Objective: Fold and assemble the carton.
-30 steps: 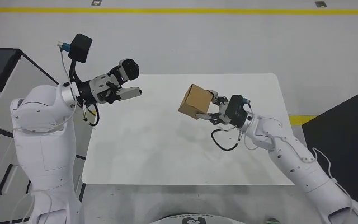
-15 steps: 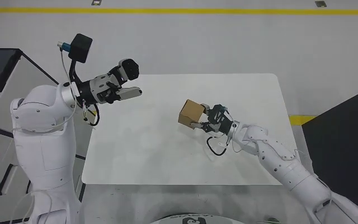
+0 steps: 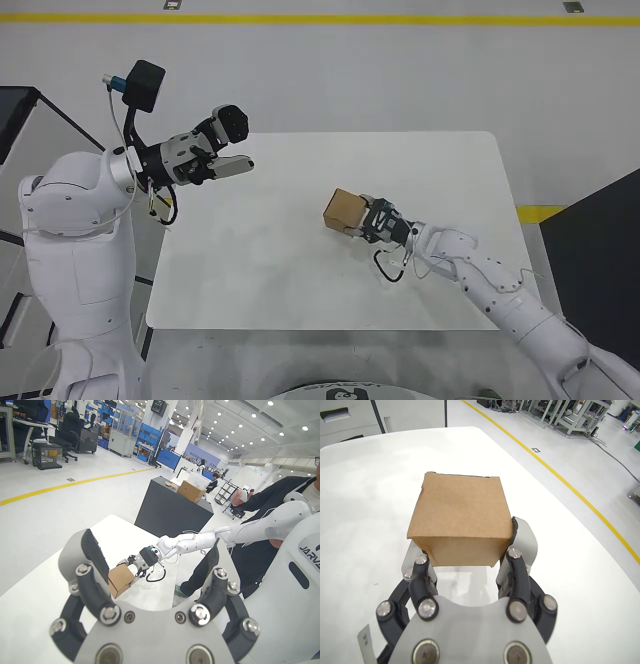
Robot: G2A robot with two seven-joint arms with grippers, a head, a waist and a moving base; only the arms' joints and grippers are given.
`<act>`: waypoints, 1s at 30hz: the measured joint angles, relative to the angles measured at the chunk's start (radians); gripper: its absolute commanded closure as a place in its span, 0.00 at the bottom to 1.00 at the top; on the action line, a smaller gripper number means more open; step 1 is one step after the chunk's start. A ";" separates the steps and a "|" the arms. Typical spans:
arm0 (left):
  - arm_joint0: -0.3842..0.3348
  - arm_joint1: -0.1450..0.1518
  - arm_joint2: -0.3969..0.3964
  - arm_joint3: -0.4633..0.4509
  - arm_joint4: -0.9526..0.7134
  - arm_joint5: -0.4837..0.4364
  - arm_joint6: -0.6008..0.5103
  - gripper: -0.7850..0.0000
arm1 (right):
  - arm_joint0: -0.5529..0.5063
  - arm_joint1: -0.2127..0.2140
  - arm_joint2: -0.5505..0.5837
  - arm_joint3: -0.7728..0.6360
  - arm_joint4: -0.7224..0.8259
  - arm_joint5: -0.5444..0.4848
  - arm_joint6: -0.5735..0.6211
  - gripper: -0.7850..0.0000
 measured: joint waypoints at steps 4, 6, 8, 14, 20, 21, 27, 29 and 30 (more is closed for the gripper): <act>0.000 0.000 0.000 0.000 0.000 0.000 0.000 0.00 | 0.000 -0.011 -0.009 0.035 -0.013 0.003 -0.032 1.00; 0.000 0.000 0.000 0.000 0.000 0.000 0.000 0.00 | 0.002 -0.015 -0.011 0.052 -0.016 0.001 -0.051 1.00; 0.000 0.000 0.000 0.000 0.000 0.000 0.000 0.00 | 0.002 -0.019 -0.012 0.064 -0.018 -0.001 -0.066 1.00; 0.000 0.000 0.000 0.000 0.000 0.000 0.000 0.00 | 0.000 -0.030 -0.018 0.103 -0.041 -0.003 -0.102 1.00; 0.000 0.000 0.000 0.000 0.000 0.000 0.000 0.00 | 0.002 -0.039 -0.020 0.127 -0.075 0.009 -0.113 1.00; 0.000 0.000 0.000 0.000 0.000 0.000 0.000 0.00 | 0.001 -0.040 -0.020 0.129 -0.079 0.010 -0.114 1.00; 0.000 0.000 0.000 0.000 0.000 0.000 0.000 0.00 | -0.008 -0.045 -0.014 0.136 -0.092 0.012 -0.124 0.76; 0.000 0.000 0.000 0.000 0.000 0.000 0.000 0.00 | -0.012 -0.045 -0.012 0.137 -0.099 0.010 -0.128 0.73; 0.000 0.000 0.000 0.000 0.000 0.000 0.000 0.00 | -0.013 -0.046 -0.010 0.137 -0.102 0.009 -0.129 0.71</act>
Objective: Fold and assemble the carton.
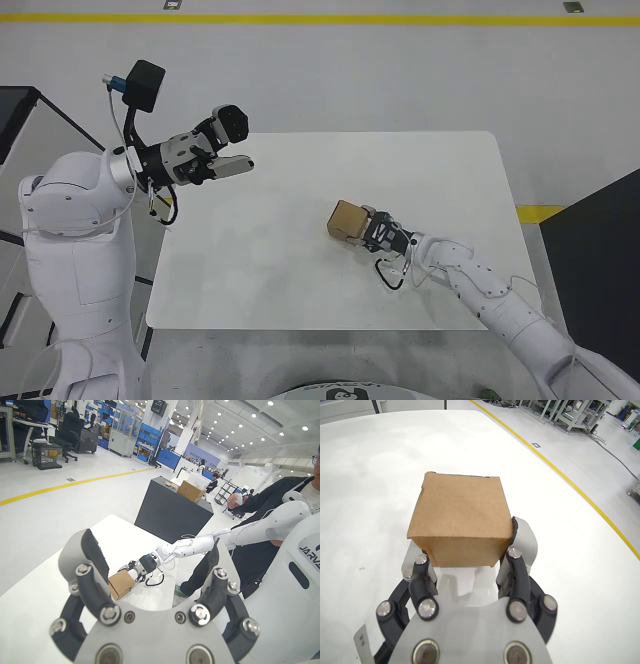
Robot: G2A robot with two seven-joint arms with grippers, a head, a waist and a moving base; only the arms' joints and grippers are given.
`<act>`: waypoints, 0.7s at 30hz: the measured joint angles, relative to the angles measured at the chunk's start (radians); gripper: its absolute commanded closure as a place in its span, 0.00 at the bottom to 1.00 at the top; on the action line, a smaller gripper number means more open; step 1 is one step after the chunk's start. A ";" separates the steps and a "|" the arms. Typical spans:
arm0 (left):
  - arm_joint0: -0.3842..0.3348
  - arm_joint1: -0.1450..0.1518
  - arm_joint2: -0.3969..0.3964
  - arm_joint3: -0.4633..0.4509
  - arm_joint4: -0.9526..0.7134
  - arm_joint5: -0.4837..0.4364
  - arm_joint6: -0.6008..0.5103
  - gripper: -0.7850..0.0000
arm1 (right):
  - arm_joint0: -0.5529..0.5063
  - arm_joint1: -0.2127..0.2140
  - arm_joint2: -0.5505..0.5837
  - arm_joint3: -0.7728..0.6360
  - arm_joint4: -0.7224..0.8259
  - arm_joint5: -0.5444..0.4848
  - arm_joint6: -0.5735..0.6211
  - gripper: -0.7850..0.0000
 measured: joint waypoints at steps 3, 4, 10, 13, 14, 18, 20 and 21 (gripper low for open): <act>0.000 0.000 0.000 0.000 0.000 0.000 0.000 0.00 | -0.009 0.000 0.006 0.002 -0.006 -0.004 -0.005 0.63; 0.000 0.000 0.000 0.000 0.000 0.000 0.000 0.00 | -0.012 0.000 0.008 0.001 -0.008 -0.006 -0.006 0.59; 0.000 0.000 0.000 0.000 0.000 0.000 0.000 0.00 | -0.034 0.004 0.028 -0.010 -0.017 -0.013 -0.016 0.00; 0.000 0.000 0.000 0.000 0.000 0.000 0.000 0.00 | -0.050 0.009 0.044 -0.023 -0.022 -0.017 -0.019 0.00; 0.000 0.000 0.000 0.000 0.000 0.000 0.000 0.00 | -0.056 0.011 0.050 -0.029 -0.023 -0.018 -0.019 0.00; 0.000 0.000 0.000 0.000 0.000 0.000 0.000 0.00 | -0.088 0.024 0.083 -0.070 -0.034 -0.022 -0.020 0.00; 0.000 0.000 0.000 0.000 0.000 0.000 0.000 0.00 | -0.109 0.033 0.106 -0.098 -0.039 -0.027 -0.019 0.00; 0.000 0.000 0.000 0.000 0.000 0.000 0.000 0.00 | -0.119 0.037 0.116 -0.111 -0.040 -0.030 -0.017 0.00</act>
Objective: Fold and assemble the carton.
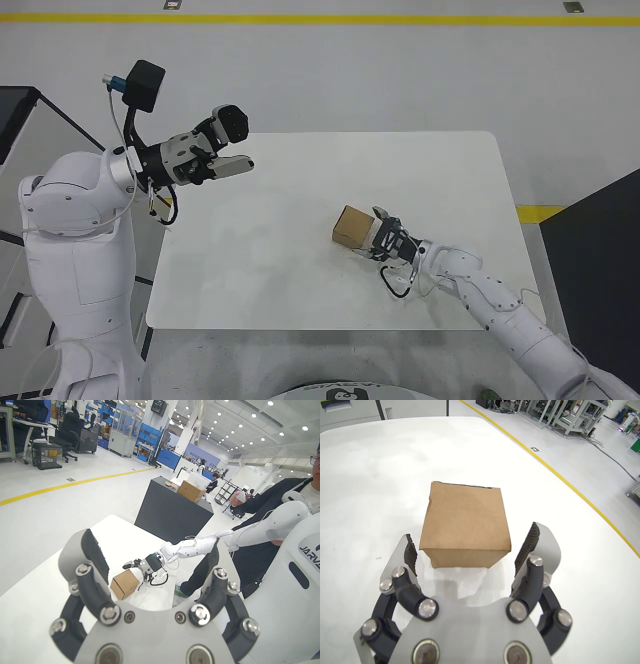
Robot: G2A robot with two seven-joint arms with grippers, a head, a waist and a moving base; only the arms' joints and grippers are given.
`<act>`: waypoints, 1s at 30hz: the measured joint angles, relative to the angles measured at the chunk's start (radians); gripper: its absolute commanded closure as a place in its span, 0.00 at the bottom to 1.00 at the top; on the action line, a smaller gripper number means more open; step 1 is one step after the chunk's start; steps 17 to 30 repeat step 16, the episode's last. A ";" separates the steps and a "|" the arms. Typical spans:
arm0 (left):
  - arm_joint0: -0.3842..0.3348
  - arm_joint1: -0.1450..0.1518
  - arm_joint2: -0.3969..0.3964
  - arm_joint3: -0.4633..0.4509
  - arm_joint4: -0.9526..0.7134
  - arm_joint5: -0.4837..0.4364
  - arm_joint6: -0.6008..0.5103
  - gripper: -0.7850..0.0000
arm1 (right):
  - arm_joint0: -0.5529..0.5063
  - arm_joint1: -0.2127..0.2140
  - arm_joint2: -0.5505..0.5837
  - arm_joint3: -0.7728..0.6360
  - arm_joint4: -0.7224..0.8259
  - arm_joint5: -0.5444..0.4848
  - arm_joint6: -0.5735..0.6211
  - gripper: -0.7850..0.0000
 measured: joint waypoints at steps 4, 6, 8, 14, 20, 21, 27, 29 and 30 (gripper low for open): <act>0.000 0.000 0.000 0.000 0.000 0.000 0.000 0.00 | -0.051 0.021 0.056 -0.066 -0.003 -0.017 0.014 0.00; 0.000 0.000 0.000 0.000 0.000 0.000 0.000 0.00 | -0.078 0.032 0.088 -0.102 0.001 -0.035 0.016 0.00; 0.000 0.000 0.000 0.000 0.000 0.000 0.000 0.00 | -0.118 0.050 0.139 -0.149 0.006 -0.060 0.014 0.00; 0.000 0.000 0.000 0.000 0.000 0.000 0.000 0.00 | -0.262 0.098 0.314 -0.286 0.037 -0.120 0.018 0.00; 0.000 0.000 0.000 0.000 0.000 0.000 0.000 0.00 | -0.314 0.112 0.379 -0.331 0.054 -0.135 0.028 0.00; 0.000 0.000 0.000 0.000 0.000 0.000 0.000 0.00 | -0.314 0.112 0.379 -0.331 0.054 -0.135 0.028 0.00; 0.000 0.000 0.000 0.000 0.000 0.000 0.000 0.00 | -0.314 0.112 0.379 -0.331 0.054 -0.135 0.028 0.00; 0.000 0.000 0.000 0.000 0.000 0.000 0.000 0.00 | -0.314 0.112 0.379 -0.331 0.054 -0.135 0.028 0.00; 0.000 0.000 0.000 0.000 0.000 0.000 0.000 0.00 | -0.314 0.112 0.379 -0.331 0.054 -0.135 0.028 0.00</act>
